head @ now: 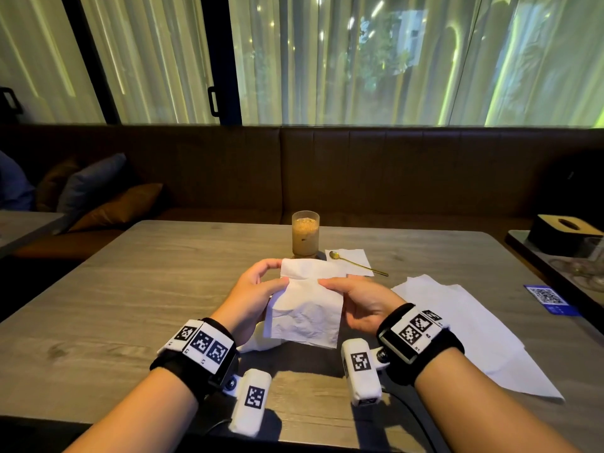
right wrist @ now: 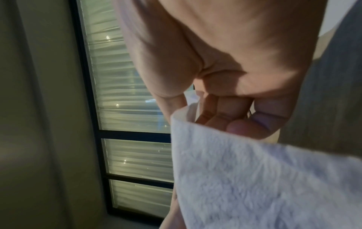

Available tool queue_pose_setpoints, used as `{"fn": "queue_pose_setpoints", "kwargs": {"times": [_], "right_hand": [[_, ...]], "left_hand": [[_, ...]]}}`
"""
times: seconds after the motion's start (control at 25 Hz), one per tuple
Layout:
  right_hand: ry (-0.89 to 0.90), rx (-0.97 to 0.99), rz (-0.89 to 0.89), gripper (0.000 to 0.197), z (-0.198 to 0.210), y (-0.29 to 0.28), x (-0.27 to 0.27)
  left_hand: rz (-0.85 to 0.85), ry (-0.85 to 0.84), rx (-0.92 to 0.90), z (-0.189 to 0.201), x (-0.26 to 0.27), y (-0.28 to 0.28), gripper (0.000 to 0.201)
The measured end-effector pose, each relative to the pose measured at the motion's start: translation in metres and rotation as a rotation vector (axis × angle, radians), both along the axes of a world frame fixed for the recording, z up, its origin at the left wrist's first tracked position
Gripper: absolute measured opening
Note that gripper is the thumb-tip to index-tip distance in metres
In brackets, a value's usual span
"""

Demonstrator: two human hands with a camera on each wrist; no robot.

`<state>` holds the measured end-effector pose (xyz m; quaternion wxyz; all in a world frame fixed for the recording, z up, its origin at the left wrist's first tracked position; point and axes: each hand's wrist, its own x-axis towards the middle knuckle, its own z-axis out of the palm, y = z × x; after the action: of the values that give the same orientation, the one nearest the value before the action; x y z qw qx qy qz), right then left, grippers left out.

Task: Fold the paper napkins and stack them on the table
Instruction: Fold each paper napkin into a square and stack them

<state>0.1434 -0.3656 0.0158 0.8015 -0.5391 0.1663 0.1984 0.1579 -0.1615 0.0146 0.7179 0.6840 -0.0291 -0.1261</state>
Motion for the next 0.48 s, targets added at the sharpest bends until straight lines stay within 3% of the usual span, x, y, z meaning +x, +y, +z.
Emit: {"fn": "queue_pose_setpoints", "kwargs": {"times": [0.12, 0.36, 0.48], "right_hand": [[-0.041, -0.164, 0.017, 0.035, 0.006, -0.006, 0.007], [-0.348, -0.285, 0.045, 0.038, 0.030, -0.017, 0.007], [-0.441, -0.390, 0.066, 0.028, 0.027, -0.016, 0.005]], "left_hand": [[-0.040, 0.002, 0.026, 0.005, 0.003, 0.003, 0.029], [-0.087, -0.058, 0.005, 0.016, 0.006, 0.010, 0.018], [-0.094, -0.049, -0.027, 0.013, 0.004, 0.009, 0.019]]}}
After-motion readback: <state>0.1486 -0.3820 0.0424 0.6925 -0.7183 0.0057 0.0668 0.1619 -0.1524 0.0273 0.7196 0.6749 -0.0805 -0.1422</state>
